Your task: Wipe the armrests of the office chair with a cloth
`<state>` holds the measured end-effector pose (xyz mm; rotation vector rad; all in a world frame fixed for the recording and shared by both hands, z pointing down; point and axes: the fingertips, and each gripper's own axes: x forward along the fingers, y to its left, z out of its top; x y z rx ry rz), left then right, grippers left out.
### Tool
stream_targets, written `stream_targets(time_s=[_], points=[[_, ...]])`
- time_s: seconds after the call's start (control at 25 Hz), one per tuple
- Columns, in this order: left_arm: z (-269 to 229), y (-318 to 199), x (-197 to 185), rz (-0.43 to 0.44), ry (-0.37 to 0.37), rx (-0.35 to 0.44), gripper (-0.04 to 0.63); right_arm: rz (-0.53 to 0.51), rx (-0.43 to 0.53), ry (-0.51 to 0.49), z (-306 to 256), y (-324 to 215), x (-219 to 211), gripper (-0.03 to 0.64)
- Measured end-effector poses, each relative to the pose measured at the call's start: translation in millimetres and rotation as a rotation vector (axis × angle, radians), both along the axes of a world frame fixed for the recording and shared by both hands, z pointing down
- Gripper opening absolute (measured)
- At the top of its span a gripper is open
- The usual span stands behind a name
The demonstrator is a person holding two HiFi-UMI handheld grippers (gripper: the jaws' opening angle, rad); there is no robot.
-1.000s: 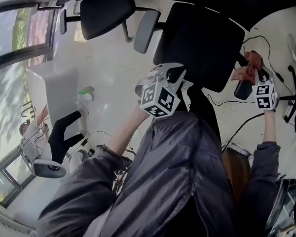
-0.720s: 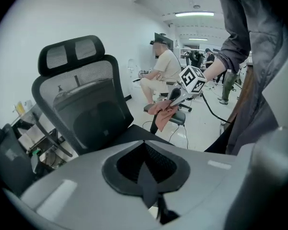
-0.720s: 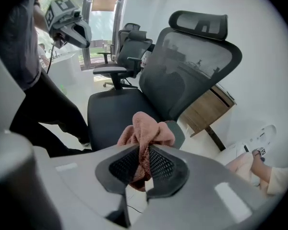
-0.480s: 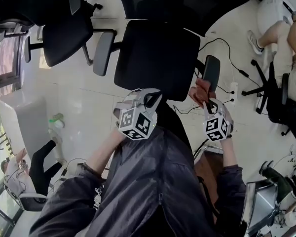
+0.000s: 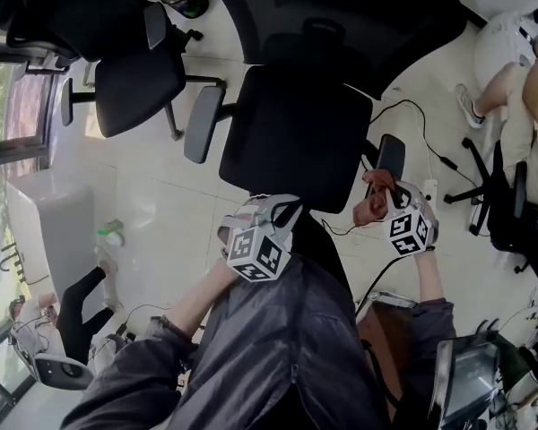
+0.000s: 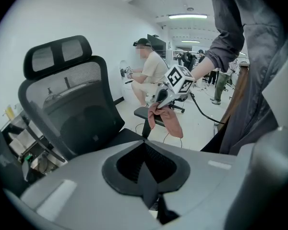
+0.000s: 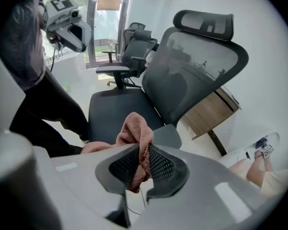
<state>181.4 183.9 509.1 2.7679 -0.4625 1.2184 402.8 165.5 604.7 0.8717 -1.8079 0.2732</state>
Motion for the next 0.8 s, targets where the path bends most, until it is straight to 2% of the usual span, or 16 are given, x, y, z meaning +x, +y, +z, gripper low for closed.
stream_targets(time_s=[0.28,0.4,0.56,0.8], points=[[0,-9,-6,-0.064,0.002,0.011,0.017,0.044,0.05,0.097,22,-86,28,0.04],[3,-12,-5,-0.08,0.004,0.004,0.017,0.083,0.071,0.148,34,-105,48,0.04],[-4,-12,3,-0.08,-0.004,-0.011,0.017,0.055,0.044,0.152,28,-94,51,0.04],[-11,-21,24,-0.057,0.003,0.019,0.017,0.027,0.039,0.118,19,-52,44,0.04]])
